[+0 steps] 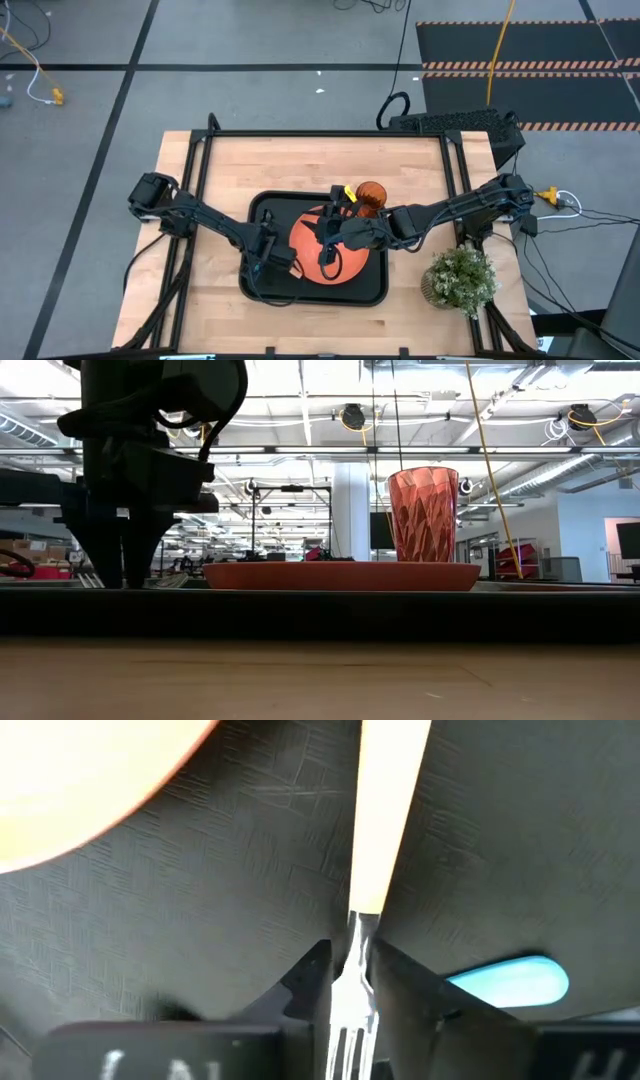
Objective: Pick and place plate/cup/fork/spoon on tray
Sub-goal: Put the pink fork on the black serving tray
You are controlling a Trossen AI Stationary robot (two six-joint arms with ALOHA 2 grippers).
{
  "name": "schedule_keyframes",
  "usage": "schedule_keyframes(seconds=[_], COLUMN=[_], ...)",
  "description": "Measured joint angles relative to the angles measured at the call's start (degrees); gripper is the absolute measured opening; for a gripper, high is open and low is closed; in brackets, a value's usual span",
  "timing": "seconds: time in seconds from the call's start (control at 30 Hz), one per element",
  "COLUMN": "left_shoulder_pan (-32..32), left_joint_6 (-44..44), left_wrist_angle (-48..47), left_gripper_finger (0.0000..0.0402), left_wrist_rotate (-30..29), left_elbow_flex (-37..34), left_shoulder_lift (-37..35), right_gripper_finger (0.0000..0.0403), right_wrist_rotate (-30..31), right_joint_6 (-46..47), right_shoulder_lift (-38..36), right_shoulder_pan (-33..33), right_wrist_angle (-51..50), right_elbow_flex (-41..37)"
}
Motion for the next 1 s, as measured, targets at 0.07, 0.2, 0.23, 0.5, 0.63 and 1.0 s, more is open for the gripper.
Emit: schedule_keyframes(seconds=[0.07, 0.2, 0.23, 0.5, 0.63, 1.0], left_shoulder_pan=[0.0, 0.0, 0.0, -0.2, -0.2, -1.0], left_joint_6=[0.0, 0.0, 0.0, -0.7, -1.6, 8.7], left_wrist_angle=[0.0, 0.0, 0.0, -2.5, -5.1, -13.6], left_gripper_finger=[0.0058, 0.0023, 0.0013, 0.0003, 0.0002, 0.0001], left_wrist_rotate=[0.0, 0.0, -0.1, 0.2, 0.3, -5.7], left_elbow_flex=[0.0, 0.0, 0.0, 0.2, 1.1, 8.0], left_shoulder_lift=[0.0, 0.0, 0.0, 0.0, 0.0, 0.0], right_gripper_finger=[0.0089, 0.0089, 0.0089, 0.0089, 0.0089, 0.0089], right_wrist_rotate=[0.0, 0.0, 0.0, 0.0, 0.0, 0.0], right_joint_6=[0.0, 0.0, 0.0, 0.0, 0.0, 0.0], right_shoulder_lift=[0.0, 0.0, 0.0, 0.0, 0.0, 0.0], right_shoulder_pan=[0.0, 0.0, 0.0, 0.0, 0.0, 0.0], right_wrist_angle=[0.0, 0.0, 0.0, 0.0, 0.1, 0.1], right_elbow_flex=[0.0, 0.0, 0.0, 0.0, 0.0, 0.0])
